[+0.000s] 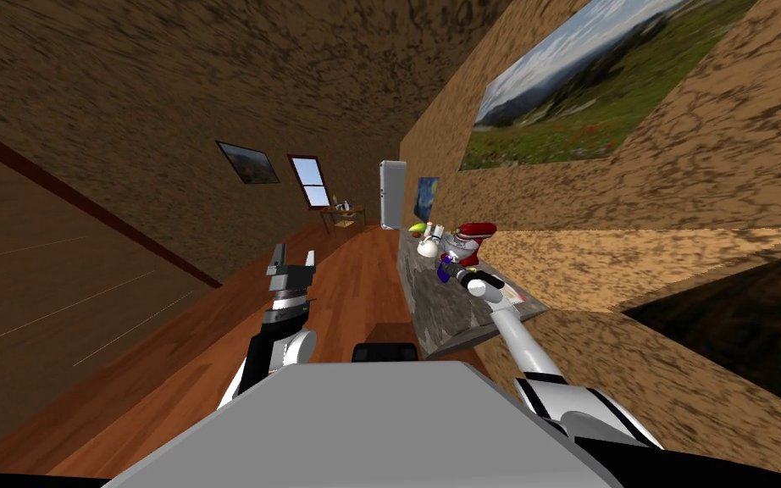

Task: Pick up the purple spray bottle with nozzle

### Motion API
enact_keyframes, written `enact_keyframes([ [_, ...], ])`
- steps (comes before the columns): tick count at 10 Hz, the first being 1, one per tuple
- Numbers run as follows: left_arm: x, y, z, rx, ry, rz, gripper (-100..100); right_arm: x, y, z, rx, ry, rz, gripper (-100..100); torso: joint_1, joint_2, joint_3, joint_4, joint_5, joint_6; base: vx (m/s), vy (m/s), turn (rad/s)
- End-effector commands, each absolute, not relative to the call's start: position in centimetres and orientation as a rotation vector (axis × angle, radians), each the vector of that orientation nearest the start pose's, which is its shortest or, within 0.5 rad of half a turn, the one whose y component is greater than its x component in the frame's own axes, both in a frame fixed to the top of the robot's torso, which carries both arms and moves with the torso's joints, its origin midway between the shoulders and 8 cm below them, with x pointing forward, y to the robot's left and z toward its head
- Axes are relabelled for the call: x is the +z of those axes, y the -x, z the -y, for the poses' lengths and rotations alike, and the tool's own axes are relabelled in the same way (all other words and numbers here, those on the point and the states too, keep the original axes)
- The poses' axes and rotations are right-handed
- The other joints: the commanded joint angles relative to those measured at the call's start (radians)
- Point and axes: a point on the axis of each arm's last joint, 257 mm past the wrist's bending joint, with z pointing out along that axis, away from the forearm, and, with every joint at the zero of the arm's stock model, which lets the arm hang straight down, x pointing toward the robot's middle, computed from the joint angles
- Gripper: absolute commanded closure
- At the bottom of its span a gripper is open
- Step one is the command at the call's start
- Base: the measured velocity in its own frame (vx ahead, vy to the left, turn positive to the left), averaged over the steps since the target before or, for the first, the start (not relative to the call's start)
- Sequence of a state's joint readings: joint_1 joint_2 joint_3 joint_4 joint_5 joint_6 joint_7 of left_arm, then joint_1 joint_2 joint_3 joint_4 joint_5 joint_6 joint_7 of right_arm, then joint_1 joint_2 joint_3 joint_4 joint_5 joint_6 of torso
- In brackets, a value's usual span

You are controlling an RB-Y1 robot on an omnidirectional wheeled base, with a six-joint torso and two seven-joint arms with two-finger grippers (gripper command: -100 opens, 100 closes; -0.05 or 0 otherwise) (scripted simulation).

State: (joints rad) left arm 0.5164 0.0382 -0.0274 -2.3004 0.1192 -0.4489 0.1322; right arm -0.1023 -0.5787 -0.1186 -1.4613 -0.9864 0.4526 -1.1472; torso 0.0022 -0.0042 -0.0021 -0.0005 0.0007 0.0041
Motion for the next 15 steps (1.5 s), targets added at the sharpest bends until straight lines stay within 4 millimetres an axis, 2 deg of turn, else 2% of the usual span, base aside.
enact_keyframes([
  [1,1.8,-34.8,-28.2,-1.513,0.800,-0.563,0,-24.1,-55.6,40.3,-1.784,2.540,0.102,100,0.000,0.000,0.000,0.000,0.000,0.000,-0.004,0.014,0.002],
  [2,1.8,-34.8,-28.2,-1.513,0.800,-0.563,0,-24.4,-56.7,39.0,-1.743,2.504,0.073,100,0.000,-0.001,-0.001,0.000,0.000,-0.002,-0.002,0.021,-0.195],
  [4,1.8,-34.8,-28.2,-1.513,0.800,-0.563,0,-24.4,-57.0,39.1,-1.761,2.529,0.139,100,-0.001,-0.001,-0.001,-0.001,-0.001,-0.001,-0.002,0.024,-0.097],
  [5,1.8,-34.8,-28.2,-1.513,0.800,-0.563,0,-24.4,-58.0,37.6,-1.725,2.487,0.117,100,-0.001,-0.001,-0.002,-0.002,-0.001,-0.002,-0.008,0.025,-0.251],
  [8,1.8,-34.8,-28.2,-1.513,0.800,-0.563,0,-24.6,-58.3,37.7,-1.741,2.513,0.185,100,-0.002,-0.002,-0.002,-0.002,-0.002,-0.003,-0.007,0.015,-0.035],
  [9,1.8,-34.8,-28.2,-1.513,0.800,-0.563,0,-24.4,-59.4,35.9,-1.707,2.466,0.170,100,-0.002,-0.003,-0.002,-0.002,-0.002,-0.004,-0.004,0.017,-0.281],
  [12,1.8,-34.8,-28.2,-1.513,0.800,-0.563,0,-24.6,-59.6,36.1,-1.723,2.488,0.234,100,-0.001,-0.003,-0.003,-0.002,-0.002,-0.005,-0.004,0.017,-0.032],
  [13,1.8,-34.8,-28.2,-1.513,0.800,-0.563,0,-24.3,-60.7,34.1,-1.692,2.439,0.226,100,-0.002,-0.004,-0.003,-0.002,-0.002,-0.005,-0.006,0.019,-0.217],
  [15,1.8,-34.8,-28.2,-1.513,0.800,-0.563,0,-24.4,-60.9,34.2,-1.705,2.455,0.279,100,-0.001,-0.003,-0.003,-0.002,-0.002,-0.004,-0.005,0.025,-0.098],
])
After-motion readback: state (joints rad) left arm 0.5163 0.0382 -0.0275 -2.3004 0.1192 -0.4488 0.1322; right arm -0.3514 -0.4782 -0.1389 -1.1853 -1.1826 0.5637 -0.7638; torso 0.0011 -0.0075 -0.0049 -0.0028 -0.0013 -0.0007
